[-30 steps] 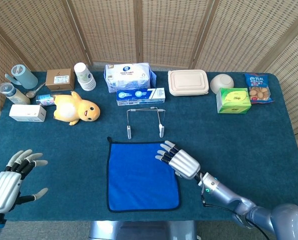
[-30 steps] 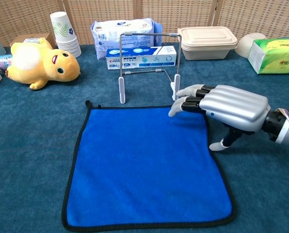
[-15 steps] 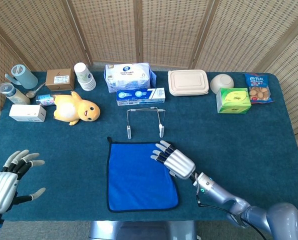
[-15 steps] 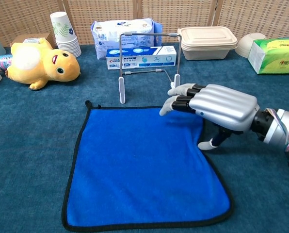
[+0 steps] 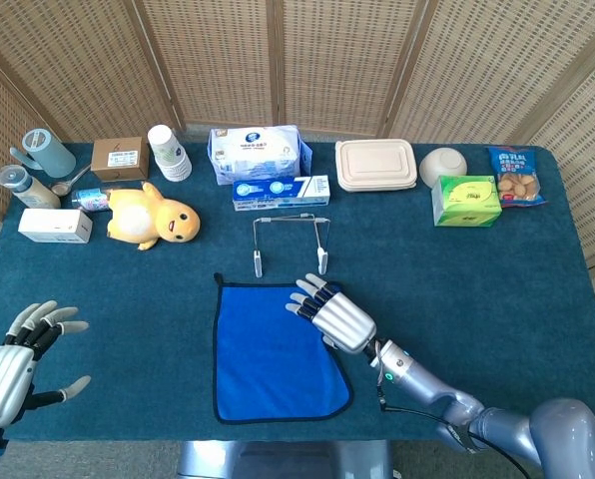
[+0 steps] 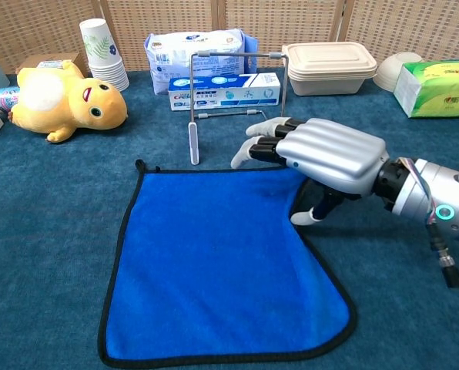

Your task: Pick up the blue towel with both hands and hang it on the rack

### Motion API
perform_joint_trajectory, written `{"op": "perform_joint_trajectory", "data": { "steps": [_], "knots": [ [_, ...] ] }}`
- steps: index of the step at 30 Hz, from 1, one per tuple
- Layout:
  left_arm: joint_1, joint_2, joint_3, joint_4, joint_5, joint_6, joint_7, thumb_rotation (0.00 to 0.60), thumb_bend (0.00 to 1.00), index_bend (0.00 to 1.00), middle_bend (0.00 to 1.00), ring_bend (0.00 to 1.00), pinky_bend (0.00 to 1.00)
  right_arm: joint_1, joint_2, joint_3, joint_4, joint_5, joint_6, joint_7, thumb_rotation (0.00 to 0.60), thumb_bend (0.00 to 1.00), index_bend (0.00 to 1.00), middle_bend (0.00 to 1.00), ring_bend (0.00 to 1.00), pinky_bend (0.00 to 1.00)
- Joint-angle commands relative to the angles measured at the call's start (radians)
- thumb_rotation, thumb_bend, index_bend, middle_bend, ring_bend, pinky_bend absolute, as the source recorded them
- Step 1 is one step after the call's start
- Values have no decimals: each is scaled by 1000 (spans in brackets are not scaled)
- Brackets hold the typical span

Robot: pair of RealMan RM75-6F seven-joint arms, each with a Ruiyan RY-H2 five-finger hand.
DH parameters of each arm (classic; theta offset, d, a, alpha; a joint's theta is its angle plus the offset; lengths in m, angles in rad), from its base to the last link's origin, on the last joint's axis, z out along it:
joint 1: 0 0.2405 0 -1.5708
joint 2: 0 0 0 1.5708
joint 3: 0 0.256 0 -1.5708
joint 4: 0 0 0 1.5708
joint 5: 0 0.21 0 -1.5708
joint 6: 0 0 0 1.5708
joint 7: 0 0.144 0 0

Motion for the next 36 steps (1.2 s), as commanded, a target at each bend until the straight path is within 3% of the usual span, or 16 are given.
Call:
{"op": "perform_joint_trajectory", "data": {
  "steps": [1,14,25,31,36],
  "knots": [
    [4,2,1,1,3,6,-1,600,226,300,215,120,66,-2,24,-12,-17,-2,-7,-8,600,147,207,215,86,109],
    [6,2,9,-15,28,13,12,600,225,300,215,120,65,-45,68,-66,-12,-8,9,14,600,93,204,215,81,98],
    [21,8,16,-4,30,33,-6,600,225,300,215,120,65,-20,3,-67,31,-36,-5,28,600,91,205,216,81,97],
    [26,7,16,8,23,39,-26,600,225,300,215,120,65,3,-38,-48,56,-38,-11,23,600,252,208,219,81,97],
    [29,8,15,16,21,43,-38,600,225,300,215,120,65,8,-56,-43,73,-31,-15,27,600,313,209,219,81,97]
  ]
}}
